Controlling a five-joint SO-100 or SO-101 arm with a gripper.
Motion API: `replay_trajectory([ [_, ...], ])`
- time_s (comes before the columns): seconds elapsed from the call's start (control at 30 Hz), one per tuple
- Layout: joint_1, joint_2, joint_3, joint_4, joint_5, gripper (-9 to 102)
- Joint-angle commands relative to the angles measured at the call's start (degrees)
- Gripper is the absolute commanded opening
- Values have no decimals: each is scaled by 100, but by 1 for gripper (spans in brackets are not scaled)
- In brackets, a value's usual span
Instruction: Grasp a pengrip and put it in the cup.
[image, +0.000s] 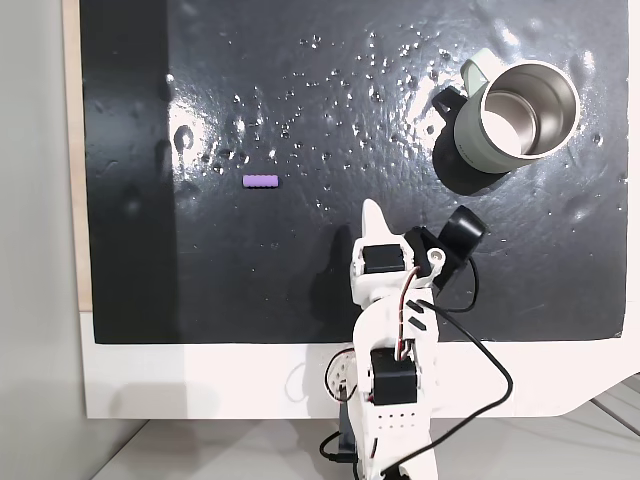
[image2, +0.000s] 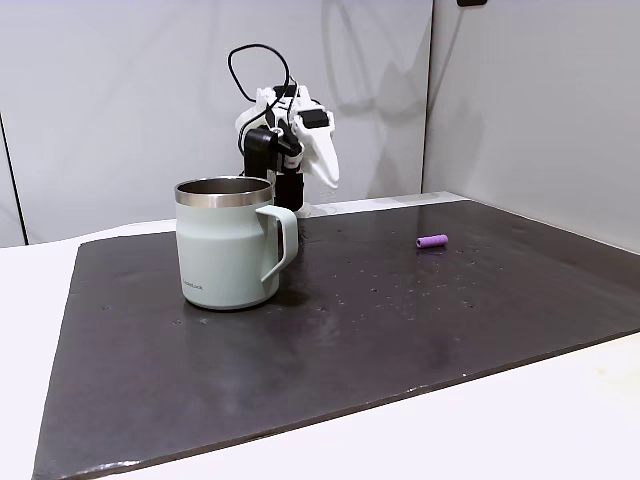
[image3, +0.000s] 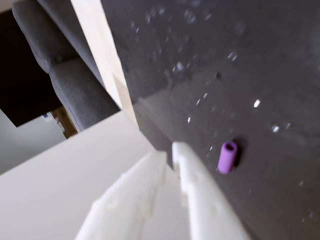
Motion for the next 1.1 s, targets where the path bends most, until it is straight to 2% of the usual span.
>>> replay_trajectory([
  [0.0, -167, -1239, -1600, 396, -62, 0],
  [0.2, -483, -2865, -3217, 1397, 97, 6],
  [0.57, -1564, -6038, -6188, 3190, 1679, 19],
  [1.07, -1890, -8789, -8253, 3349, 2197, 20],
])
